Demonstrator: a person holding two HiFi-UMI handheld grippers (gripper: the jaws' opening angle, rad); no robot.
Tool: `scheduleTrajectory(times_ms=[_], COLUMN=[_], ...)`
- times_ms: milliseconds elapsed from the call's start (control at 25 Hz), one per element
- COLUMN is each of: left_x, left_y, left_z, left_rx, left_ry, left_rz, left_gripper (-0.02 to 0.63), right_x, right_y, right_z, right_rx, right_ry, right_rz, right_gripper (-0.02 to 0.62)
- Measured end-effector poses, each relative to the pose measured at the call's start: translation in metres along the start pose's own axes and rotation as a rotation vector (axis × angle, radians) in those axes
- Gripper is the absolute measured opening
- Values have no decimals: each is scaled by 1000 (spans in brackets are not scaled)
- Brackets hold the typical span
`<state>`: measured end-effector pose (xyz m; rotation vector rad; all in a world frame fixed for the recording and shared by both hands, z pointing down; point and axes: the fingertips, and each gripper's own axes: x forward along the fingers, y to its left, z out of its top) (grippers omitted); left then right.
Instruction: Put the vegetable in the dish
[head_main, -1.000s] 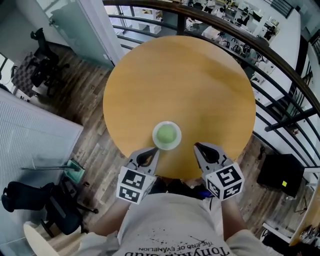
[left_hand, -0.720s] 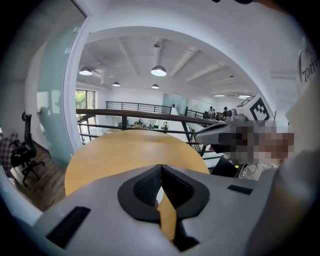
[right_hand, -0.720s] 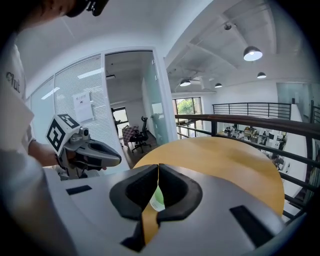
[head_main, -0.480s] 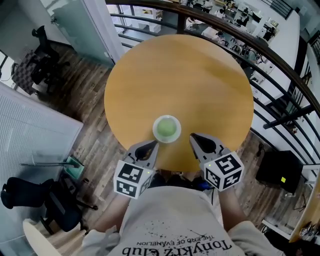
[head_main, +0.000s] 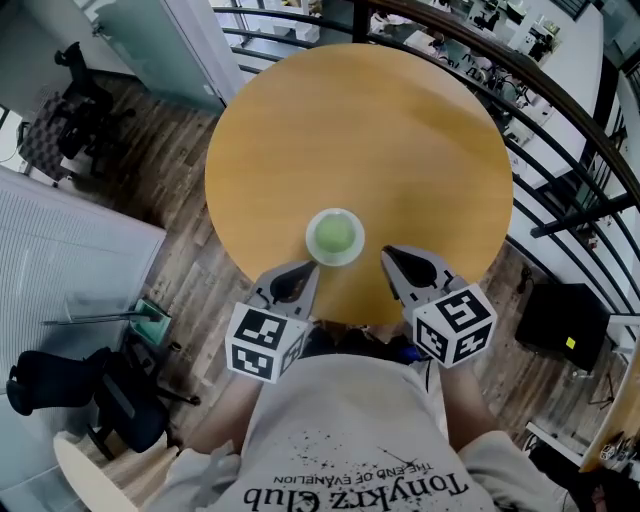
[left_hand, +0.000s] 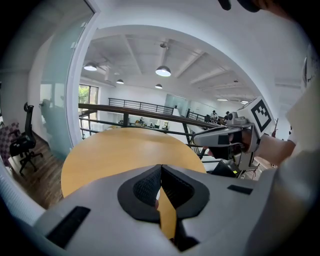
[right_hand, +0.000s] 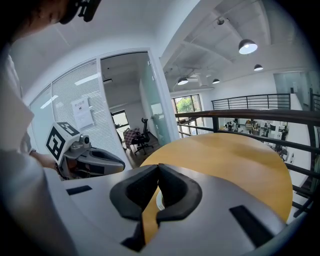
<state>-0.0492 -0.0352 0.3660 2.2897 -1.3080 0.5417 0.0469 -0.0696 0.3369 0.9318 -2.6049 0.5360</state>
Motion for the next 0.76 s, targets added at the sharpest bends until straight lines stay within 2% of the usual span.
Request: scheduleTrajectory(times_ms=[760], left_x=[0], left_y=[9], left_z=[3], left_rx=[9], left_ry=[0], left_rz=[-5], left_gripper=[23], right_x=[10], right_y=[1], right_z=[-2], right_rx=[10], right_ry=[0], right_rz=[0], right_gripper=[25])
